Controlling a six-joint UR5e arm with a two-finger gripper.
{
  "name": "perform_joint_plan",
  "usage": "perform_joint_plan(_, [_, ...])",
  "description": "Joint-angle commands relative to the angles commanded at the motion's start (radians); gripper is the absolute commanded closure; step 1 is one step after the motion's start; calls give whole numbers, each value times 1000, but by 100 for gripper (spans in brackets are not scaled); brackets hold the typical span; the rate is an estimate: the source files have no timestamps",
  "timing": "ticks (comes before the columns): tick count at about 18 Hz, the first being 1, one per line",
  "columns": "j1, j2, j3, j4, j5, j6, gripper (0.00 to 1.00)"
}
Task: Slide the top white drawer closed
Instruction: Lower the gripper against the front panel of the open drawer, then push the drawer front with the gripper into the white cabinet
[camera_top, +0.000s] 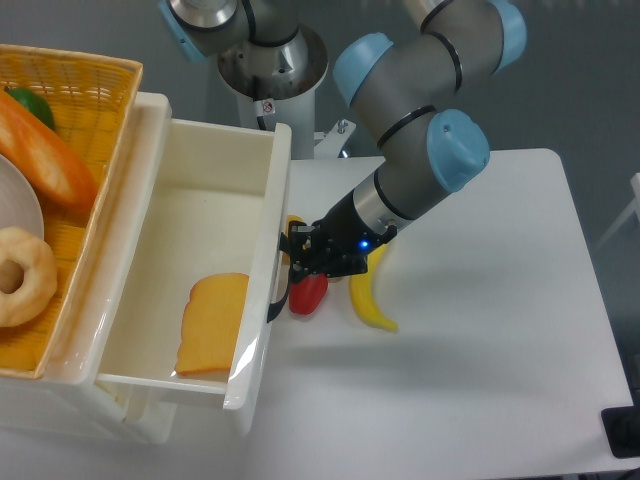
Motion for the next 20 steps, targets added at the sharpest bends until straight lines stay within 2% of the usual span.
perform_joint_plan(20, [-152,2,-9,28,0,-135,100])
